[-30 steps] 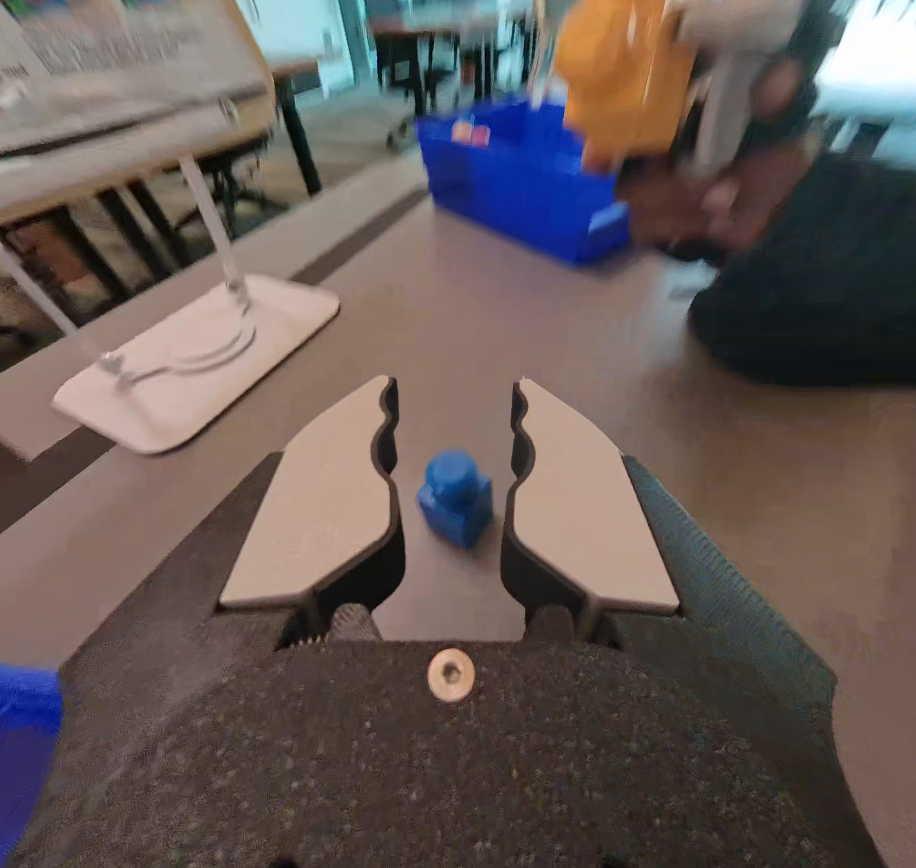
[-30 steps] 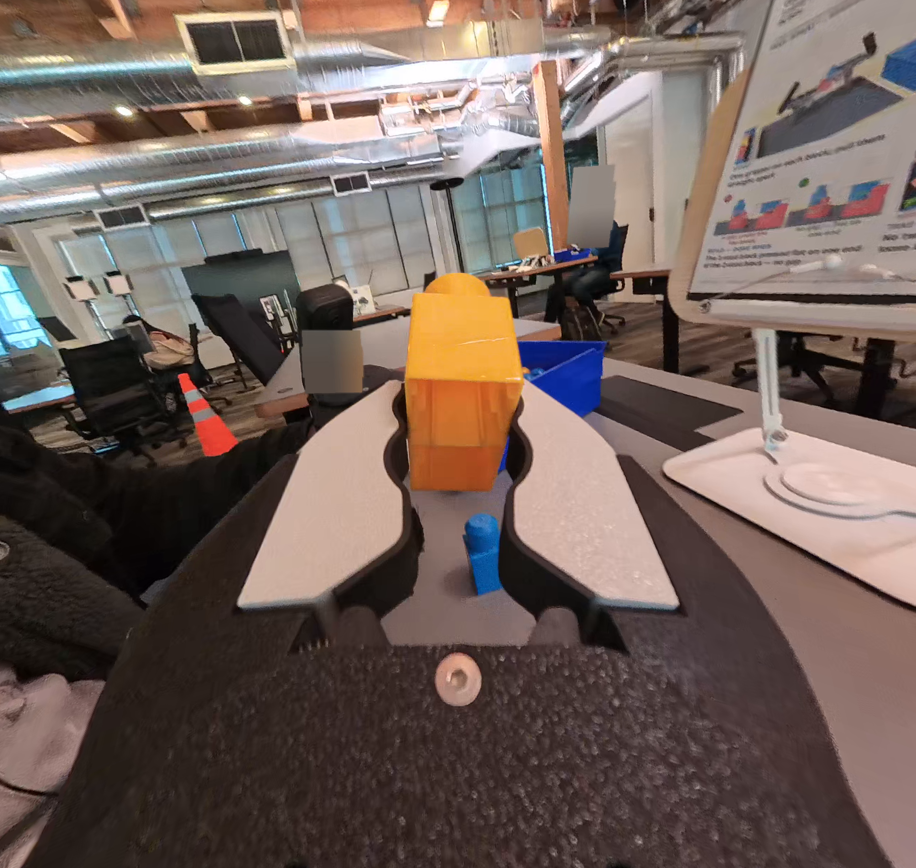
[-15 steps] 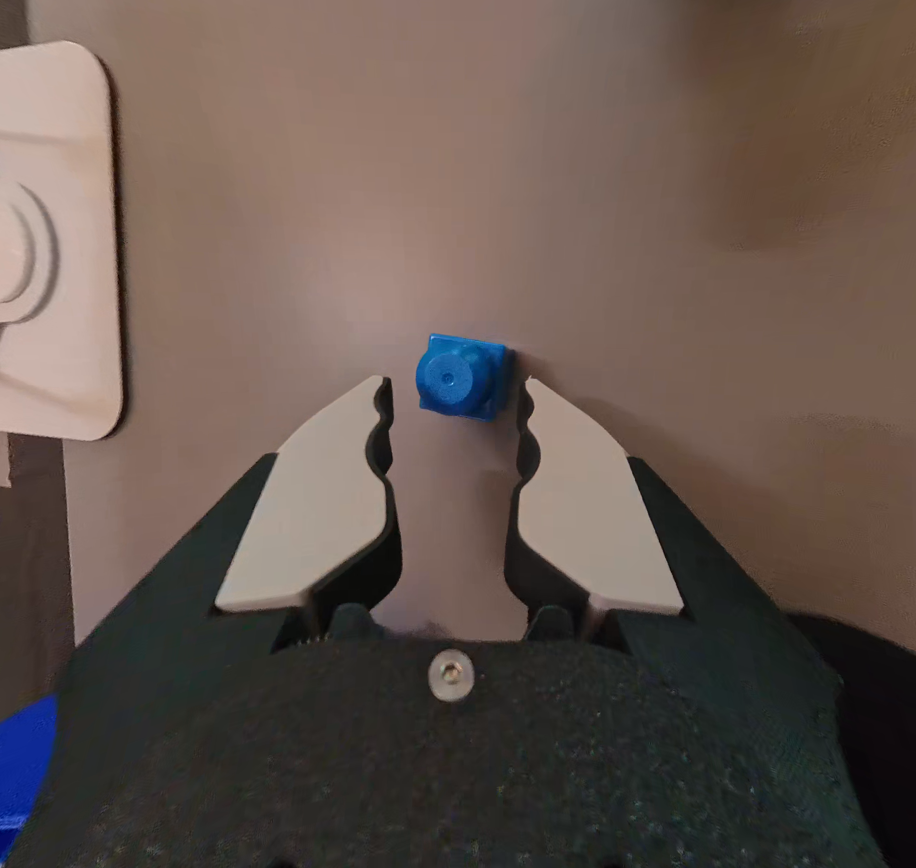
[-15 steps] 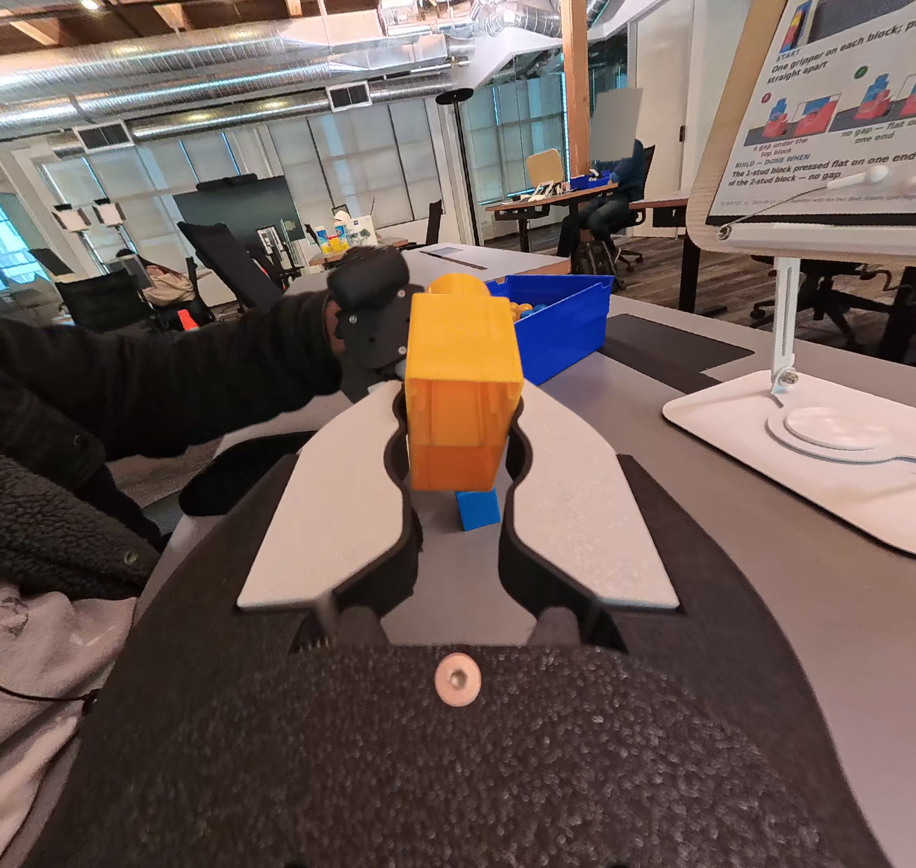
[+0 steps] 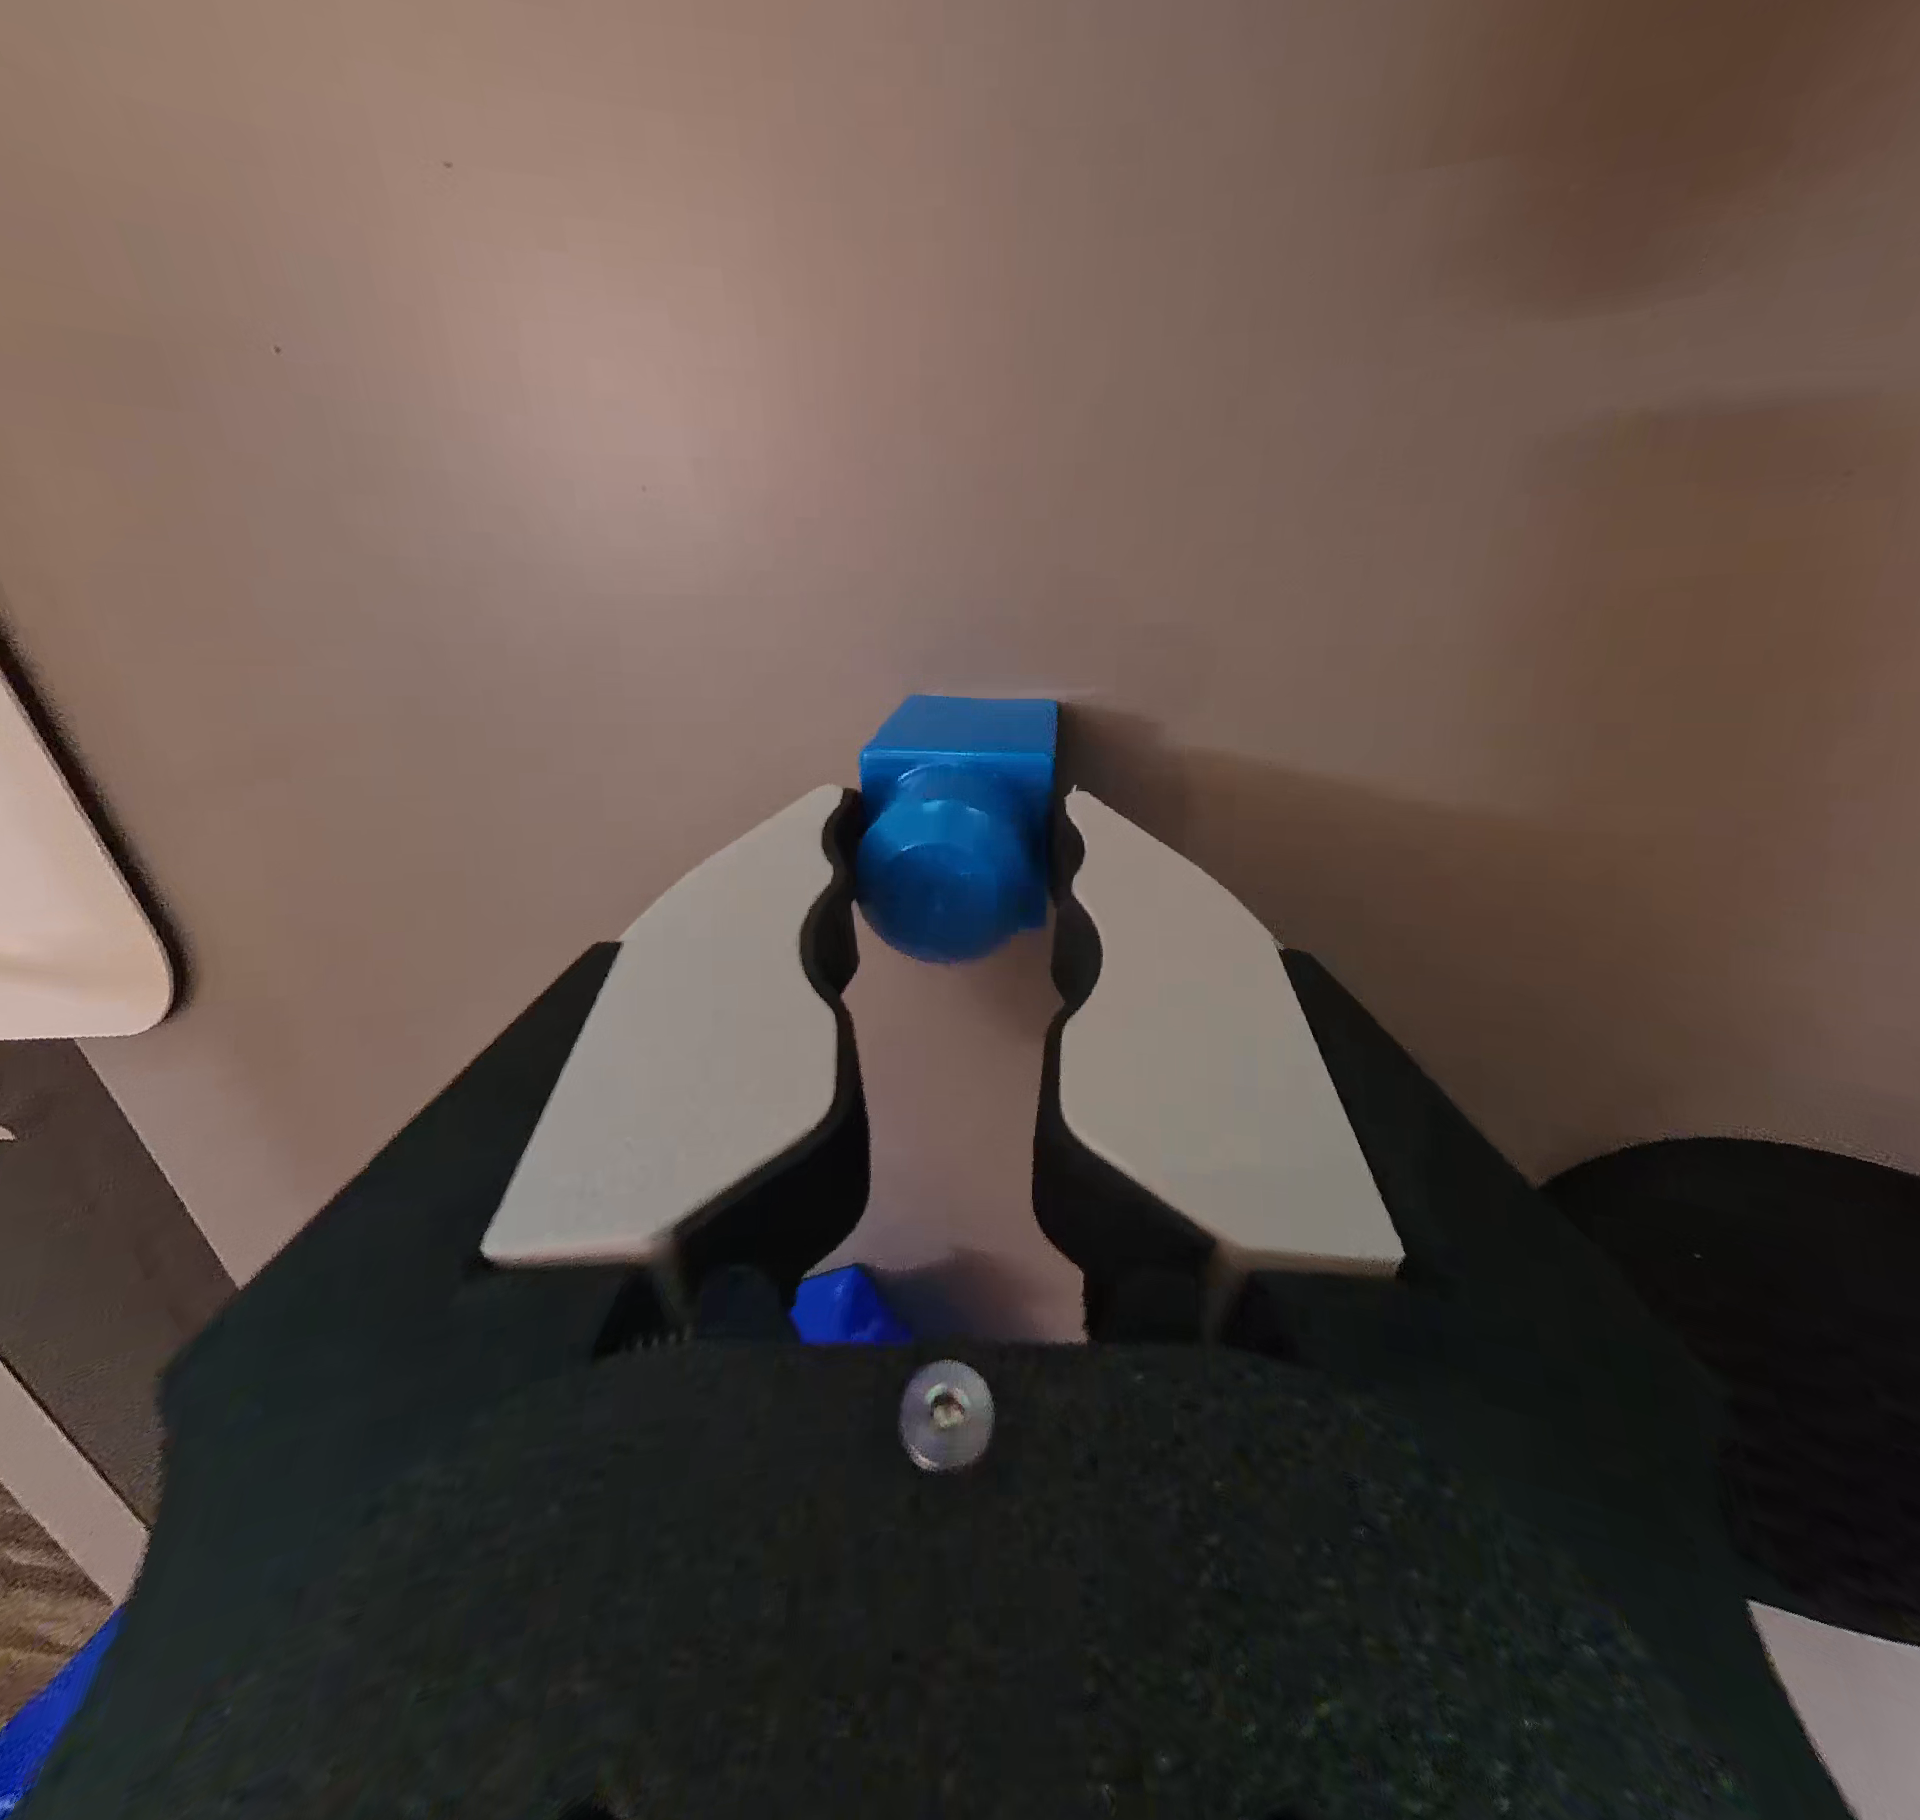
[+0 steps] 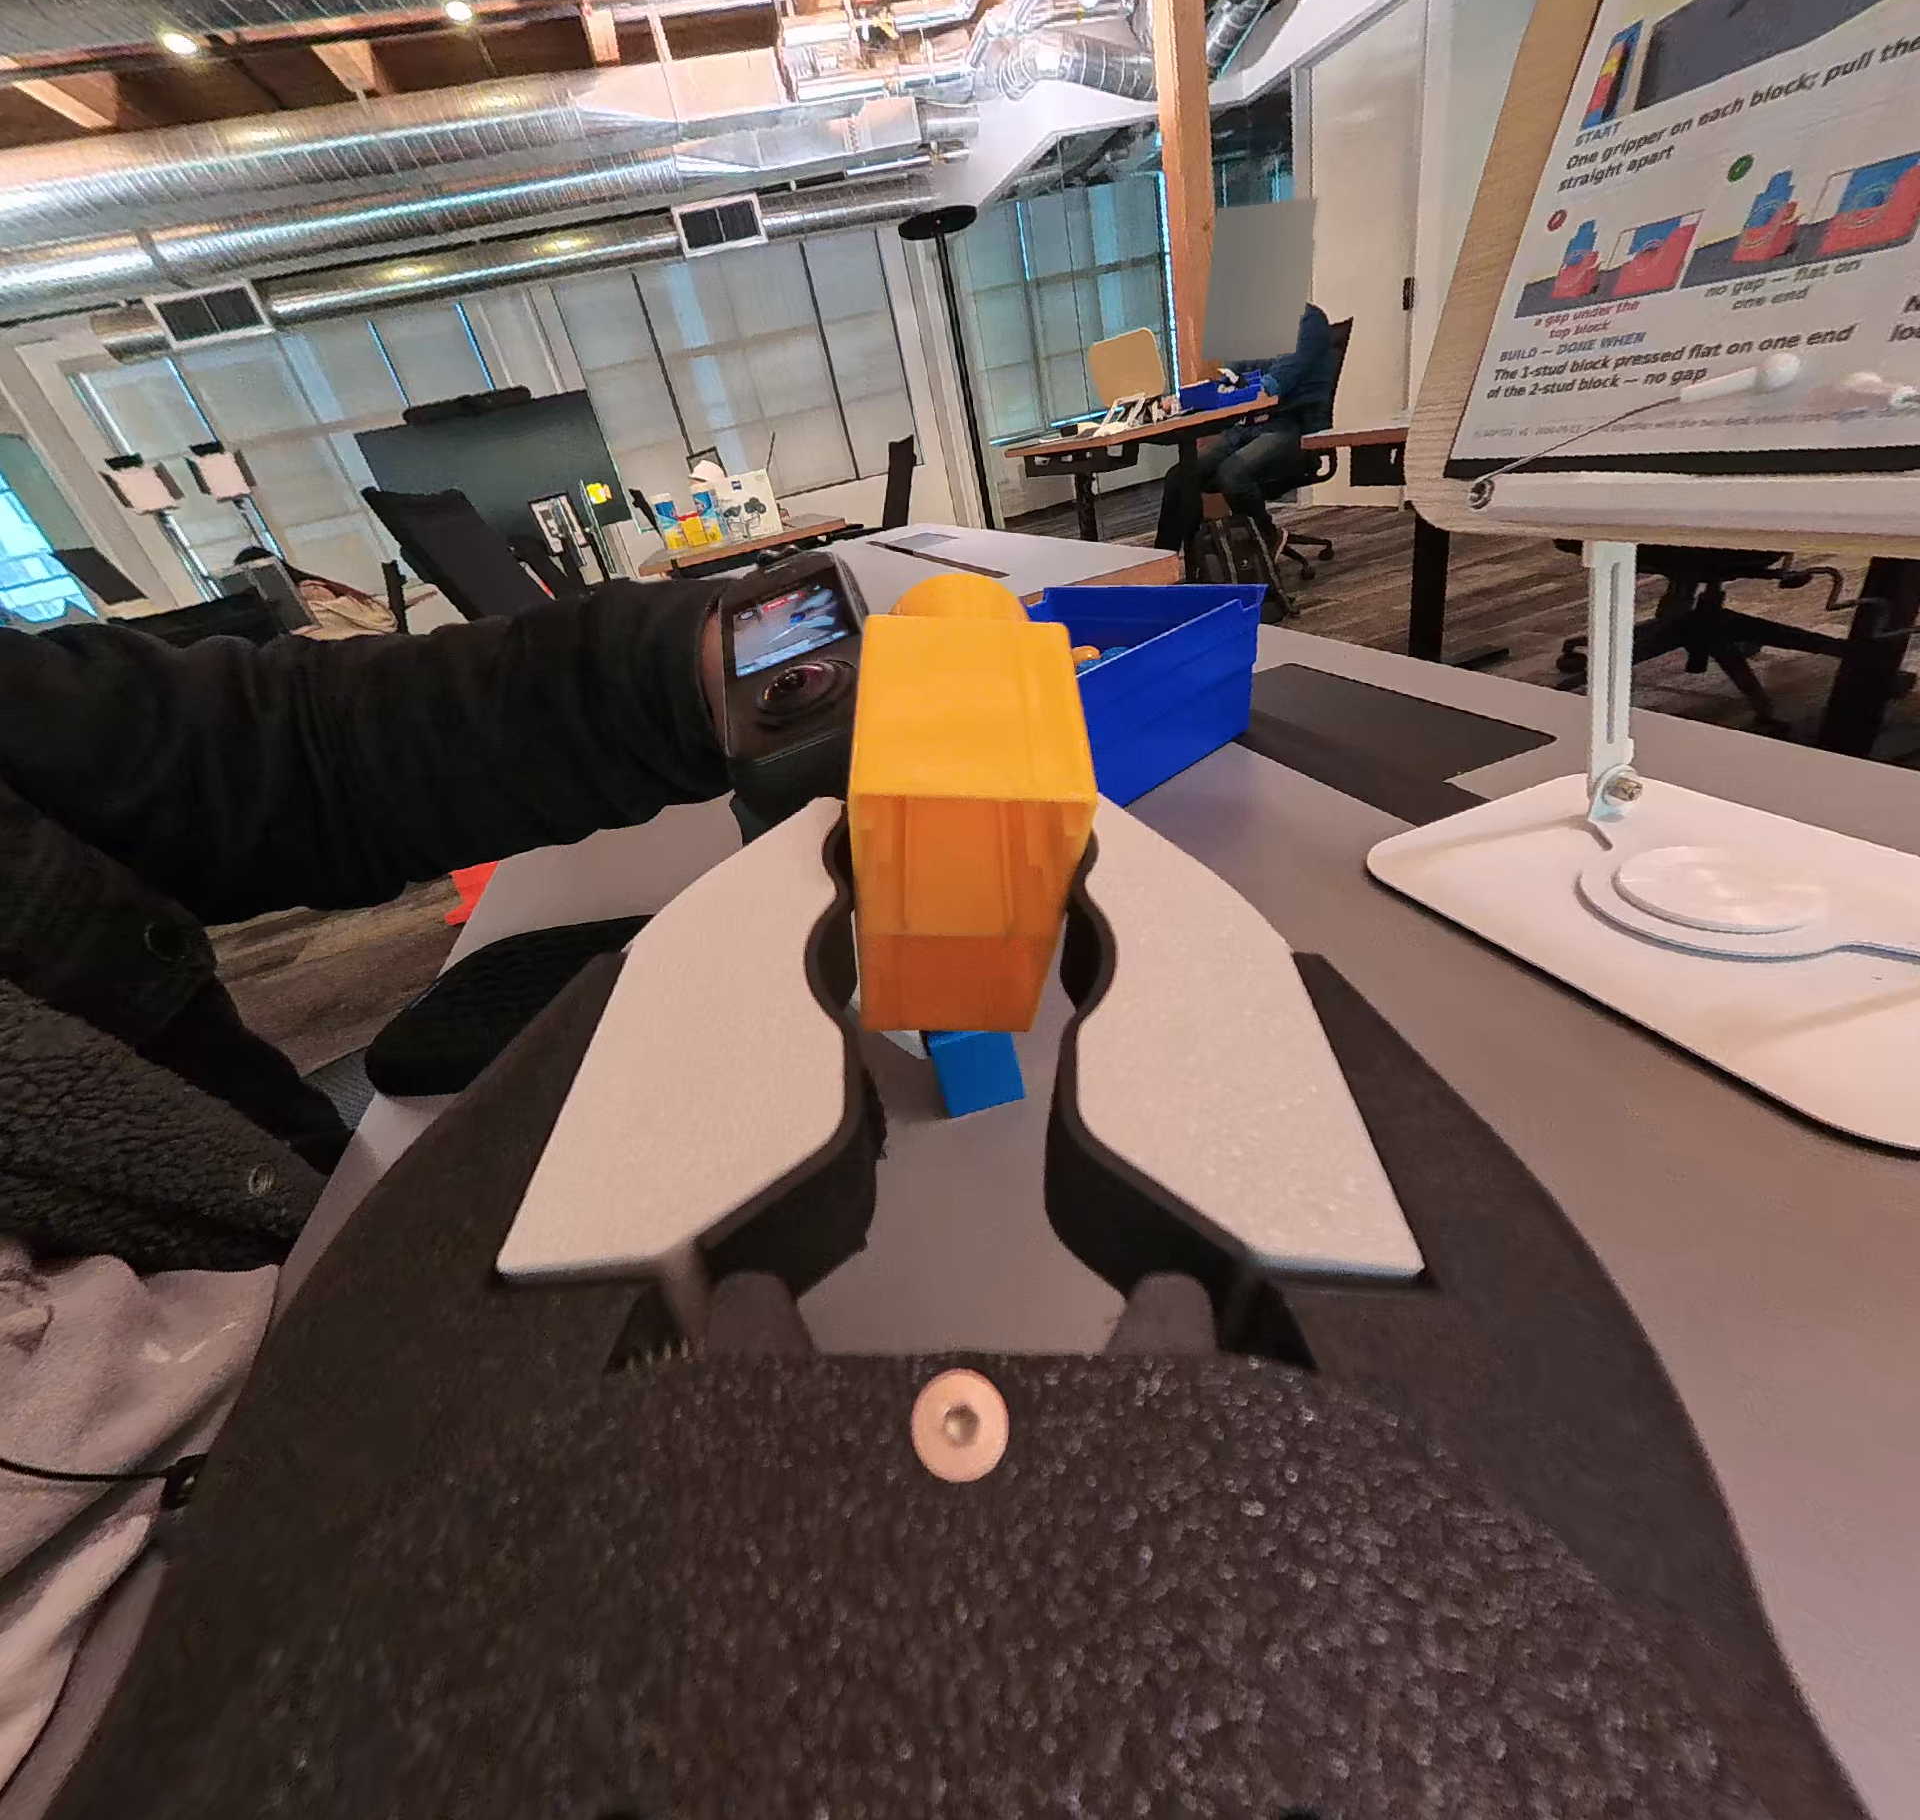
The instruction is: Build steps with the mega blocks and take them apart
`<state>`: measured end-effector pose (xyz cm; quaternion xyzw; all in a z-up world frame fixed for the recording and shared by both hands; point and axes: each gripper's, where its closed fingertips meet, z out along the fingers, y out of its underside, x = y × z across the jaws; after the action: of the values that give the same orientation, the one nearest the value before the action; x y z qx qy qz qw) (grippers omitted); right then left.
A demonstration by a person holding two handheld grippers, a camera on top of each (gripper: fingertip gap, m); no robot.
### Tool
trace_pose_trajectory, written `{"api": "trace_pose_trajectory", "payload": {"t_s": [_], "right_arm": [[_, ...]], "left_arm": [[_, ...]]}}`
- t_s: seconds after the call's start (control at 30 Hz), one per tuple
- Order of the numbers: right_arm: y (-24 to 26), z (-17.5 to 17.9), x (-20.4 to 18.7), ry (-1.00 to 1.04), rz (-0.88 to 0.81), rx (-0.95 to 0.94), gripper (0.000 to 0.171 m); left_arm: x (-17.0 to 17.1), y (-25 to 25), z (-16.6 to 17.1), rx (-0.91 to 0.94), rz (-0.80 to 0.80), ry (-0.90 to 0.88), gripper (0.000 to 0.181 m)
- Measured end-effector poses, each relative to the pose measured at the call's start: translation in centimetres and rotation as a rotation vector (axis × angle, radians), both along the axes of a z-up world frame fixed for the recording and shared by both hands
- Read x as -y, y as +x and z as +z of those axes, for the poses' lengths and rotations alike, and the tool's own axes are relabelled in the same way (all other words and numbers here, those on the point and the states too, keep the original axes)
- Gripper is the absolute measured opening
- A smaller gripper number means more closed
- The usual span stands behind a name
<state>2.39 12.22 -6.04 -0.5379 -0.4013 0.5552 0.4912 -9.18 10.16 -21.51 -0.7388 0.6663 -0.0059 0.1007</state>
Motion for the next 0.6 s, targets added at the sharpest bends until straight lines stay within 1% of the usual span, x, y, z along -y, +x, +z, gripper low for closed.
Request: {"api": "trace_pose_trajectory", "payload": {"t_s": [0.07,0.13,0.2,0.3,0.43,0.5,0.6], "right_arm": [[0.1,0.0,-0.1,0.002,-0.004,0.000,0.036],[0.2,0.1,-0.1,0.008,-0.008,-0.003,0.036],[0.3,0.3,0.0,0.016,-0.004,-0.013,0.036],[0.6,0.9,0.4,0.038,0.019,-0.050,0.036],[0.9,1.3,1.0,0.066,0.051,-0.071,0.036],[0.9,1.3,1.4,0.073,0.073,-0.069,0.036],[0.5,0.9,2.3,0.087,0.125,-0.037,0.036]], "left_arm": [[0.0,-0.1,0.5,0.016,-0.002,0.022,0.034],[-0.3,0.7,2.1,0.137,0.019,0.055,0.034],[-0.7,1.8,4.9,0.327,0.055,0.100,0.034],[-1.2,3.0,10.2,0.665,0.123,0.164,0.034],[-0.6,3.5,16.0,1.080,0.200,0.183,0.034],[0.2,3.6,17.7,1.242,0.216,0.153,0.034],[1.8,4.2,18.3,1.392,0.211,0.076,0.034]]}}
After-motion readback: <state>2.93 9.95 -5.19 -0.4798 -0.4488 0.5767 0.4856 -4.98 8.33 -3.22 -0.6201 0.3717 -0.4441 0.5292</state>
